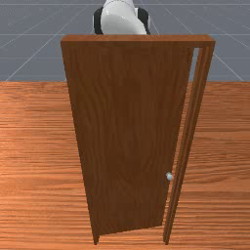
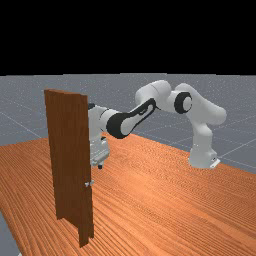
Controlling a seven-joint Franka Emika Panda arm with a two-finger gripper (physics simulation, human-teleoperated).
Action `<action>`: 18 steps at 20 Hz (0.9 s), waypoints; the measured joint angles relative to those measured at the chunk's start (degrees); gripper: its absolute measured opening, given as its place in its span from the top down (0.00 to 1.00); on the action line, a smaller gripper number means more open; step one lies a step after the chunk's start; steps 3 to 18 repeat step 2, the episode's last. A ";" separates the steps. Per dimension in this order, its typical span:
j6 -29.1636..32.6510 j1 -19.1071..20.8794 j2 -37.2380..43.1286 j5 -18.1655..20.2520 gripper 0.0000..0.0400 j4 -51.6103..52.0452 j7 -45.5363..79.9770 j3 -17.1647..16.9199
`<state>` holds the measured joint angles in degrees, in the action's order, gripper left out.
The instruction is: Close the door
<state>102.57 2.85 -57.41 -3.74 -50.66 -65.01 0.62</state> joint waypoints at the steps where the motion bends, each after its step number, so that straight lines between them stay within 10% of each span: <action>1: 0.25 -1.22 0.16 -0.35 0.00 -0.30 -0.27 0.20; 18: 0.34 -2.85 0.09 -0.73 0.00 -0.22 -0.41 0.60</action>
